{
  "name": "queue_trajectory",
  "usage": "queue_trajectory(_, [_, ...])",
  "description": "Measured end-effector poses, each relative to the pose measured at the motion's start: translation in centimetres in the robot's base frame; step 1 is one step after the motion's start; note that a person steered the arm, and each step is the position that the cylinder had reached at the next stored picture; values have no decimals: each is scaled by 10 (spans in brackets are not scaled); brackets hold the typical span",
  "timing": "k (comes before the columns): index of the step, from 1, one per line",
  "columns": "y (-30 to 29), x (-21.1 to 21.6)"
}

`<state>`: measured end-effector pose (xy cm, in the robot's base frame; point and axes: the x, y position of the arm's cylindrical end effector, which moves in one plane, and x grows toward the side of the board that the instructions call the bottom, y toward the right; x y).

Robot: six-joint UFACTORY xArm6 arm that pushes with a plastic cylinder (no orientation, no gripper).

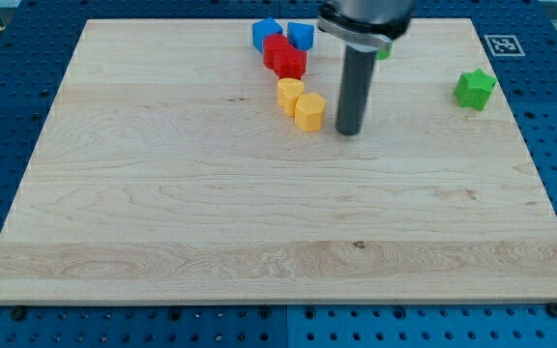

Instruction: Slide yellow hexagon along with yellow heart a bit left

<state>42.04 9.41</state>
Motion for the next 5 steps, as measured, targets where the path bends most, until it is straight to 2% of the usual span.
queue_trajectory(2, [12,-2])
queue_trajectory(5, [-15,-12])
